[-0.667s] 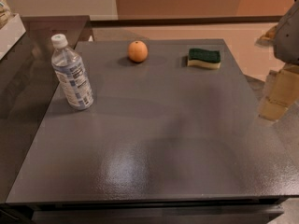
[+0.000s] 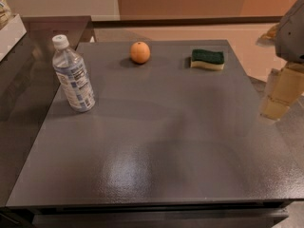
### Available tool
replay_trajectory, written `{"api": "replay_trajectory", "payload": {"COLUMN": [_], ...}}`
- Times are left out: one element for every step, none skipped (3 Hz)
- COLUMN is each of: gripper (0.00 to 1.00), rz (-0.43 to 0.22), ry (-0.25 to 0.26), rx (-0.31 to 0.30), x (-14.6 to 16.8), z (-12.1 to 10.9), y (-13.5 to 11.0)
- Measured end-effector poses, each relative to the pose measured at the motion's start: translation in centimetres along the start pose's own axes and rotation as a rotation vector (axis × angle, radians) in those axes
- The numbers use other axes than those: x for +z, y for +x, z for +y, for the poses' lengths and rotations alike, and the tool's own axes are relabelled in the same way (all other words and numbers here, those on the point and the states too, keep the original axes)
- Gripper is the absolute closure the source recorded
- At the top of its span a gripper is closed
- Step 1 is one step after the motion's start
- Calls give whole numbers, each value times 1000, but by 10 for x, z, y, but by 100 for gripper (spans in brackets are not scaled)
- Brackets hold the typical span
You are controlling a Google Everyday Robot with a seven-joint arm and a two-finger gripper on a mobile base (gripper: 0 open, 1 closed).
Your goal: Pick orange
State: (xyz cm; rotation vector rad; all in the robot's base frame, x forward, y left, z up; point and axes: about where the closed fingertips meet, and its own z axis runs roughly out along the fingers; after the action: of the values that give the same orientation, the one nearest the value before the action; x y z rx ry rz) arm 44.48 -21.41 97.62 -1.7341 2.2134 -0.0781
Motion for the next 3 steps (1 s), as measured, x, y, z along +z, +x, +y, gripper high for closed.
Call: {"api": "replay_trajectory", "payload": {"gripper": [0, 0, 0], "rz": [-76, -161, -235], "ry": [-8, -9, -7], "rx": [-12, -6, 0], "x": [16, 39, 60], "z": [-22, -54, -86], "y": [-18, -45, -76]}}
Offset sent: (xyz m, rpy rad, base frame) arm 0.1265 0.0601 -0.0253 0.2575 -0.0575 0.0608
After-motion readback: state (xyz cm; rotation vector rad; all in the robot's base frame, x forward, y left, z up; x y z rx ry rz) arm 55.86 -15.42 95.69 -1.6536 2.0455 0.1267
